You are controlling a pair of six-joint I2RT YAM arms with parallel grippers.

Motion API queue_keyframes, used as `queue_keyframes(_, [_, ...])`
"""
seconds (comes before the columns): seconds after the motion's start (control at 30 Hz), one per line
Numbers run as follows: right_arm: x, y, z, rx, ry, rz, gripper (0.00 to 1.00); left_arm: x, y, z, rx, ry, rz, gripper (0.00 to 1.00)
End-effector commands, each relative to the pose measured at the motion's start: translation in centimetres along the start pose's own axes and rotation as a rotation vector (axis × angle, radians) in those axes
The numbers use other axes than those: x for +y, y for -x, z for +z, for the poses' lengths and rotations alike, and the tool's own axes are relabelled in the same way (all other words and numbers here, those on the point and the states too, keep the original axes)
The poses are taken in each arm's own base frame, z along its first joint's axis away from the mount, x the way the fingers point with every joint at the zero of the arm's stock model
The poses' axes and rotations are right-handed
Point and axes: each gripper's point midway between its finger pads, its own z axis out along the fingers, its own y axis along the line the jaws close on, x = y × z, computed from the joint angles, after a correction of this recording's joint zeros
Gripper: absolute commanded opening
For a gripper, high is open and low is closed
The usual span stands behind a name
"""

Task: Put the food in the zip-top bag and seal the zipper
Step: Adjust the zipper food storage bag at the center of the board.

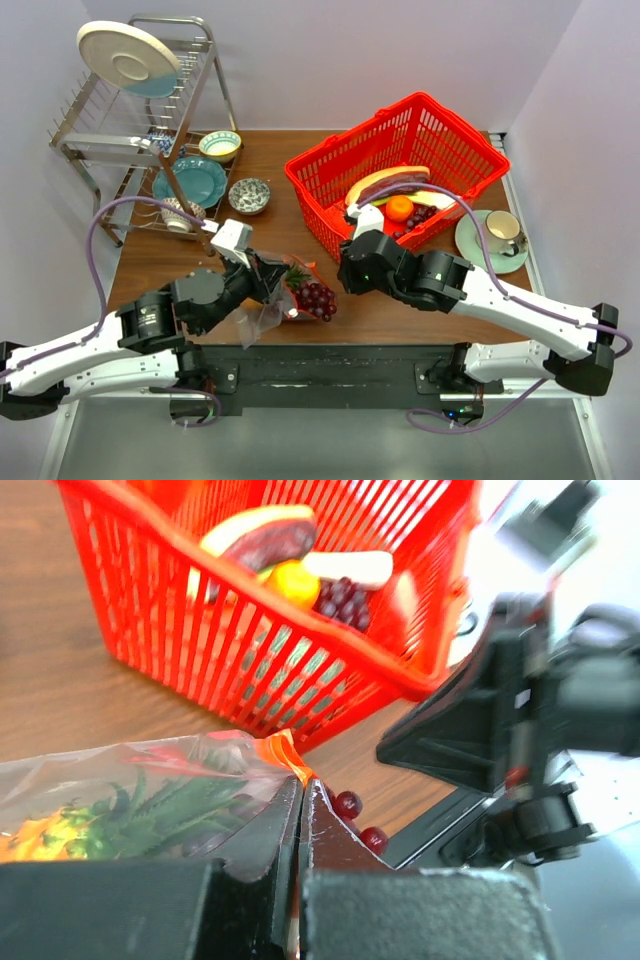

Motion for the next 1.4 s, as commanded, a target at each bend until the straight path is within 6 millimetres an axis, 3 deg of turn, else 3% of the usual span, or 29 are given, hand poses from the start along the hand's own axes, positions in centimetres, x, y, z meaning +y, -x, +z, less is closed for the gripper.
queue_keyframes(0.0, [-1.8, 0.1, -0.8, -0.035, -0.053, 0.009, 0.17, -2.4, 6.6, -1.6, -0.157, -0.070, -0.059, 0.00])
queue_keyframes(0.2, [-3.1, -0.3, -1.3, -0.033, -0.094, 0.021, 0.13, -3.4, 7.9, -1.7, -0.168, -0.090, -0.046, 0.00])
queue_keyframes(0.3, [-2.5, -0.7, -0.9, -0.019, -0.061, 0.033, 0.18, -4.0, 8.7, -1.8, -0.176, -0.110, -0.045, 0.00])
queue_keyframes(0.4, [-1.1, -0.8, -0.7, -0.008, 0.007, 0.057, 0.26, -4.3, 9.4, -2.0, -0.189, -0.117, -0.041, 0.00])
queue_keyframes(0.57, [2.2, -1.8, 0.1, 0.036, 0.159, 0.125, 0.28, -5.1, 10.6, -2.1, -0.201, -0.133, -0.024, 0.00])
queue_keyframes(0.73, [3.6, -1.6, 0.8, 0.027, 0.217, 0.159, 0.33, -5.3, 11.3, -2.4, -0.211, -0.138, -0.021, 0.00])
queue_keyframes(0.97, [3.6, -0.2, 1.0, -0.030, 0.255, 0.246, 0.40, -5.6, 11.4, -2.4, -0.212, -0.152, -0.024, 0.00])
queue_keyframes(1.13, [2.1, 1.1, 1.5, -0.073, 0.253, 0.327, 0.40, -6.0, 11.2, -2.2, -0.205, -0.163, -0.017, 0.00])
queue_keyframes(1.37, [3.7, 0.5, 2.9, -0.012, 0.351, 0.366, 0.40, -6.4, 11.2, -1.8, -0.204, -0.170, -0.007, 0.00])
